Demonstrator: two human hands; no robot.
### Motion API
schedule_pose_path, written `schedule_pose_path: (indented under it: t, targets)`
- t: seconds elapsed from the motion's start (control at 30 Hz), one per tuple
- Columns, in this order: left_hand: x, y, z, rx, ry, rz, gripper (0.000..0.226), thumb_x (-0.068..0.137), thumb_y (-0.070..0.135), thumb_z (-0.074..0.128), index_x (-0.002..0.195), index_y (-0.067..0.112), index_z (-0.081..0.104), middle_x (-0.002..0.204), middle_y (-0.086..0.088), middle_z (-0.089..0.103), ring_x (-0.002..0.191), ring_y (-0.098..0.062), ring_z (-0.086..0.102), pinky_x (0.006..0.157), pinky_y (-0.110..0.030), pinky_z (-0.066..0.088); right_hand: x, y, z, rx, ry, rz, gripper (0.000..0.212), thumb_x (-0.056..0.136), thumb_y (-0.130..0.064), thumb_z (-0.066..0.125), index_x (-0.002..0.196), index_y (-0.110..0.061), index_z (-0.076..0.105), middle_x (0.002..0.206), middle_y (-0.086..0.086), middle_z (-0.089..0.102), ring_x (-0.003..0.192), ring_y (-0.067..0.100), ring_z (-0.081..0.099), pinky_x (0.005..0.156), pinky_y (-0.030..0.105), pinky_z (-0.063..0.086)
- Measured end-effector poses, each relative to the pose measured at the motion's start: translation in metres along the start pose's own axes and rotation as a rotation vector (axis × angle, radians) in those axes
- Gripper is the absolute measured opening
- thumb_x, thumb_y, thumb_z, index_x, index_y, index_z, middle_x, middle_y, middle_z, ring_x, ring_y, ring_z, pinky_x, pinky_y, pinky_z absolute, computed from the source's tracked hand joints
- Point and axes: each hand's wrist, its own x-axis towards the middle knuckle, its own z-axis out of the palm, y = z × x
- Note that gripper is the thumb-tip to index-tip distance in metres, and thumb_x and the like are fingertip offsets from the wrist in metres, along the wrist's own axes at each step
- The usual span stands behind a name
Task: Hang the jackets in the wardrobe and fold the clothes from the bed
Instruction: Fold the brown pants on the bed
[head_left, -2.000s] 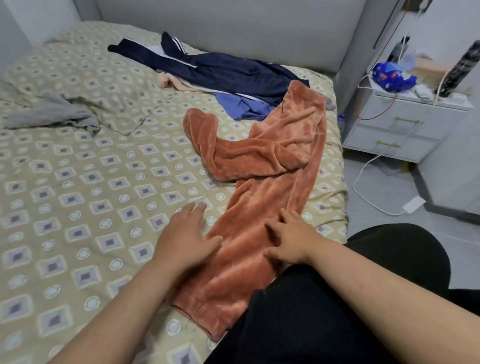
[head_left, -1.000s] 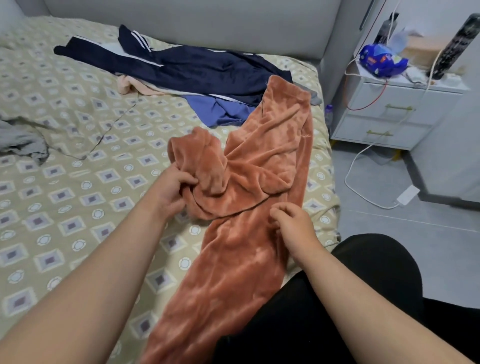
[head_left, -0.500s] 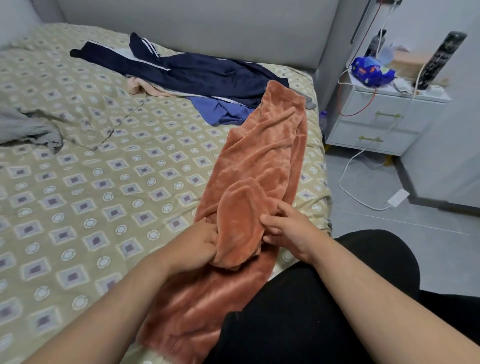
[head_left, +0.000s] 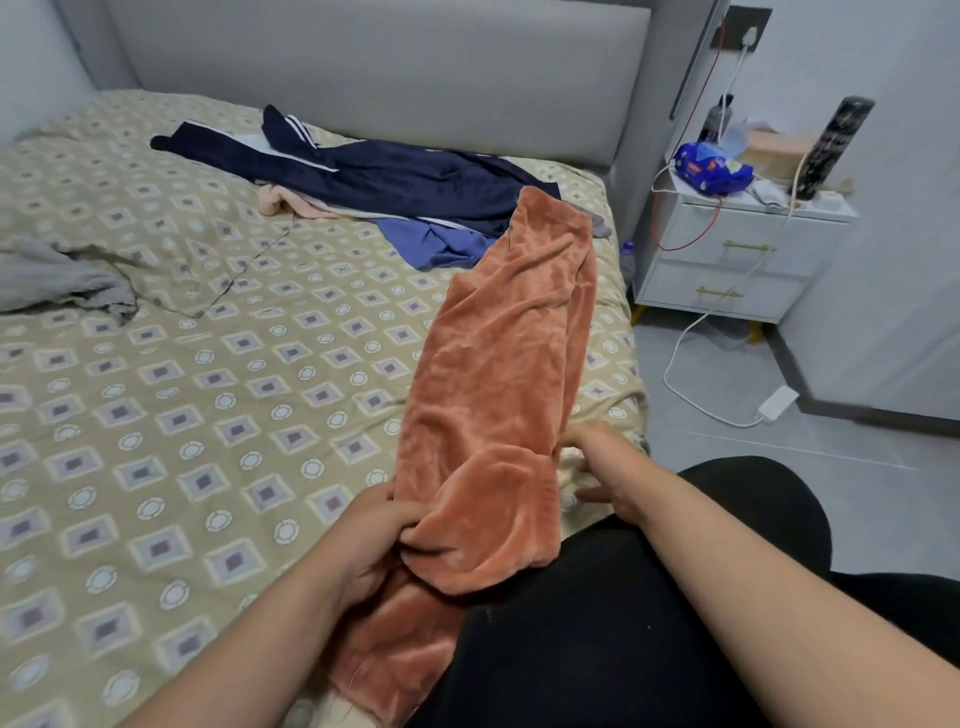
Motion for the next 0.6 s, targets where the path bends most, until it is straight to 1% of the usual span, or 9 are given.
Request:
schedule_pose_path:
  t: [0.07,0.13,0.2,0.27,0.37,0.43,0.47,0.5,0.6]
  targets:
    - [0.005,0.004,-0.004,-0.24,-0.037,-0.024,0.029,0.073,-0.009,0.064,0.102,-0.01,0.065,0.094,-0.029,0.068,0.085,-0.03,0.07,0.076,-0.036,0.058,0.001,0.005,0.004,-0.134,-0.158,-0.018,0.029,0.09,-0.026,0.064,0.118,-0.024,0.057,0.115,0.0,0.062,0.102,0.018,0.06,0.084,0.04,0.055]
    - [0.003,0.006,-0.006,-0.421,-0.019,-0.085,0.036,0.084,0.008,0.062,0.115,-0.009,0.064,0.108,-0.028,0.068,0.096,-0.032,0.069,0.086,-0.04,0.058,0.001,0.012,0.012,-0.391,-0.231,-0.05,0.02,0.088,-0.024,0.068,0.107,-0.023,0.063,0.104,0.0,0.067,0.094,0.018,0.065,0.078,0.037,0.056]
    - [-0.012,0.004,-0.005,-0.337,-0.041,-0.136,0.03,0.091,0.023,0.057,0.107,0.001,0.07,0.09,-0.019,0.072,0.076,-0.03,0.072,0.066,-0.039,0.061,0.002,0.012,0.019,-0.461,-0.206,-0.09,0.003,0.084,-0.017,0.068,0.085,-0.016,0.065,0.08,0.003,0.066,0.068,0.018,0.063,0.064,0.034,0.053]
    - [-0.026,-0.003,-0.005,-0.093,-0.13,-0.191,0.032,0.084,0.023,0.064,0.112,0.007,0.064,0.084,-0.018,0.071,0.07,-0.031,0.07,0.063,-0.042,0.06,-0.001,0.008,0.019,-0.359,-0.19,-0.047,0.006,0.085,-0.012,0.063,0.079,-0.01,0.064,0.071,0.008,0.062,0.058,0.02,0.06,0.055,0.031,0.048]
    - [-0.028,0.0,-0.01,-0.139,-0.168,-0.148,0.039,0.085,-0.004,0.053,0.123,0.002,0.059,0.098,-0.026,0.069,0.077,-0.034,0.071,0.071,-0.051,0.06,-0.003,0.005,0.018,-0.231,-0.319,0.08,0.03,0.076,-0.018,0.07,0.099,0.0,0.073,0.096,0.017,0.075,0.091,0.033,0.072,0.086,0.04,0.058]
    - [-0.017,0.016,-0.022,-0.315,-0.095,-0.108,0.029,0.089,-0.001,0.051,0.114,-0.006,0.066,0.099,-0.029,0.068,0.075,-0.029,0.072,0.066,-0.04,0.062,-0.008,0.006,0.021,-0.323,-0.523,0.118,0.03,0.065,-0.022,0.075,0.09,-0.005,0.077,0.091,0.015,0.074,0.087,0.031,0.071,0.09,0.04,0.054]
    - [-0.011,0.023,-0.029,-0.359,-0.055,-0.11,0.028,0.094,0.007,0.053,0.114,-0.007,0.066,0.099,-0.028,0.068,0.077,-0.028,0.072,0.068,-0.039,0.062,-0.014,0.005,0.024,-0.399,-0.656,0.121,0.012,0.069,-0.021,0.074,0.076,-0.011,0.076,0.079,0.01,0.071,0.076,0.024,0.067,0.084,0.035,0.05]
    - [-0.006,0.027,-0.036,-0.333,-0.045,-0.109,0.032,0.097,0.016,0.055,0.117,-0.007,0.064,0.102,-0.027,0.068,0.086,-0.03,0.072,0.078,-0.042,0.061,-0.017,0.005,0.027,-0.434,-0.785,0.121,0.012,0.077,-0.018,0.07,0.066,-0.016,0.074,0.071,0.003,0.067,0.069,0.017,0.061,0.078,0.03,0.046]
    - [-0.003,0.021,-0.054,0.066,-0.107,-0.056,0.052,0.088,0.037,0.072,0.121,-0.002,0.063,0.119,-0.026,0.066,0.113,-0.038,0.064,0.104,-0.056,0.046,-0.023,0.006,0.036,-0.45,-0.864,0.154,0.011,0.082,-0.02,0.062,0.079,-0.013,0.07,0.073,-0.001,0.066,0.07,0.012,0.059,0.072,0.024,0.043]
